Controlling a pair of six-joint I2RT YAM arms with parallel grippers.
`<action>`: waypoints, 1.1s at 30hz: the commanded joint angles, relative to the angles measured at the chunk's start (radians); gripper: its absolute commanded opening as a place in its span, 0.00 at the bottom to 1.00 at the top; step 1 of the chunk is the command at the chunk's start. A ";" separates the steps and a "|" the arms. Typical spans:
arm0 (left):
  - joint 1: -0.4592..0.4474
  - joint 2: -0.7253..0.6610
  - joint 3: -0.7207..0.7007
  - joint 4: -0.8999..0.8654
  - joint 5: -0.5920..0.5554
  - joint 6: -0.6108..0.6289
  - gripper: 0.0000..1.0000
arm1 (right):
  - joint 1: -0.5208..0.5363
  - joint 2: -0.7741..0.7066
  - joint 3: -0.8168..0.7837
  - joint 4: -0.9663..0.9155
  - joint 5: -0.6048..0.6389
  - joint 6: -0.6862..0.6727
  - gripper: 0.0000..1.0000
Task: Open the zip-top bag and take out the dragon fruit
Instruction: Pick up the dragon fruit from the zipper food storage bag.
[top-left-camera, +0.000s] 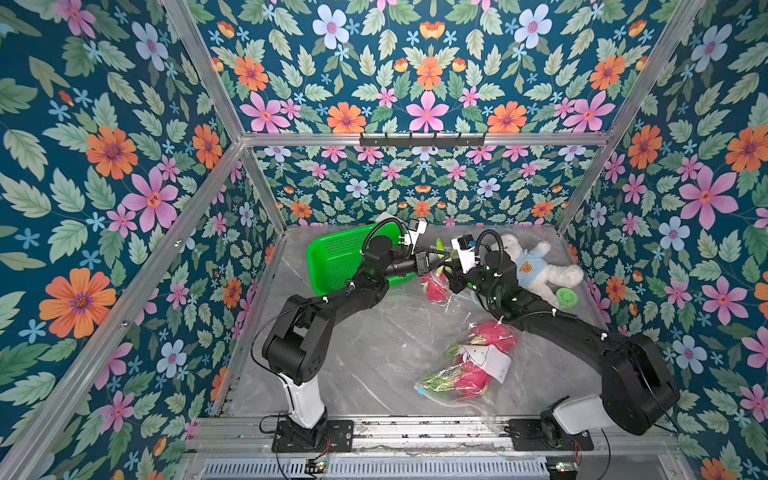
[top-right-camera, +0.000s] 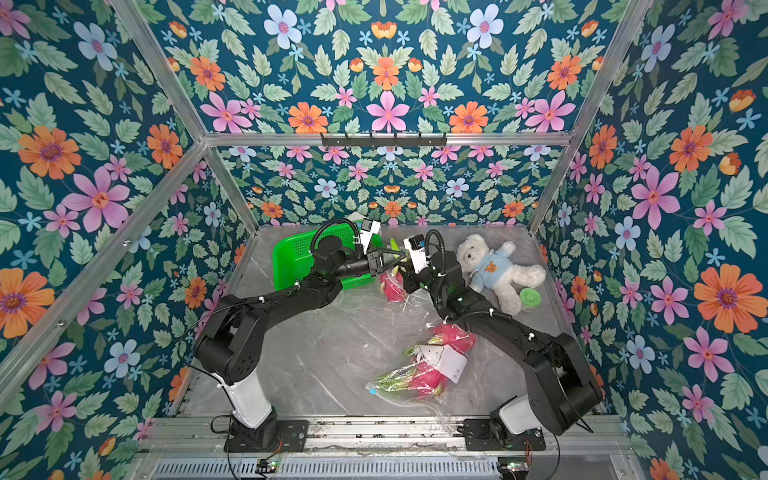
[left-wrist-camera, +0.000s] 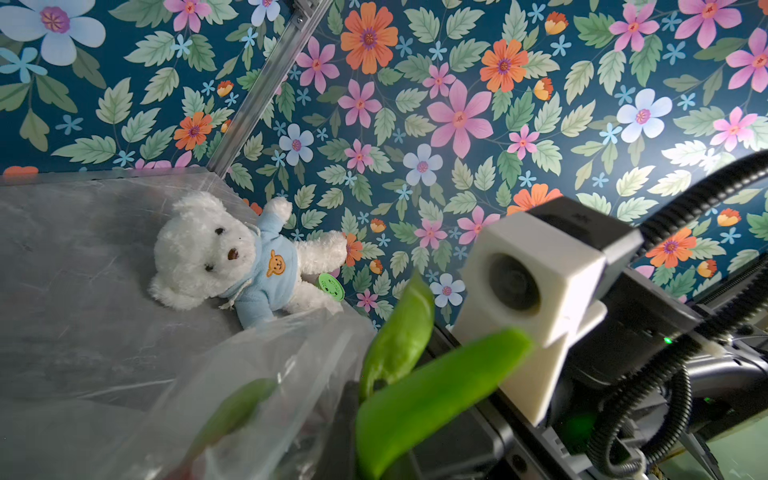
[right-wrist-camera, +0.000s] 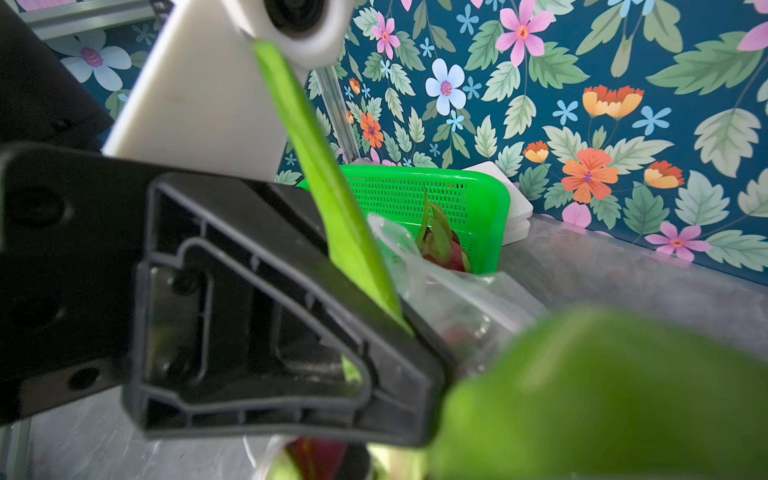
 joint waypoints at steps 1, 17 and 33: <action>-0.008 -0.023 0.006 0.041 0.113 -0.003 0.00 | -0.004 -0.011 -0.007 0.056 0.092 0.006 0.00; 0.056 -0.197 -0.081 -0.158 -0.082 0.176 0.99 | -0.024 -0.205 -0.134 0.014 0.075 -0.031 0.00; 0.016 -0.017 0.048 -0.176 0.019 0.155 0.99 | -0.026 -0.227 -0.115 -0.029 -0.009 -0.024 0.00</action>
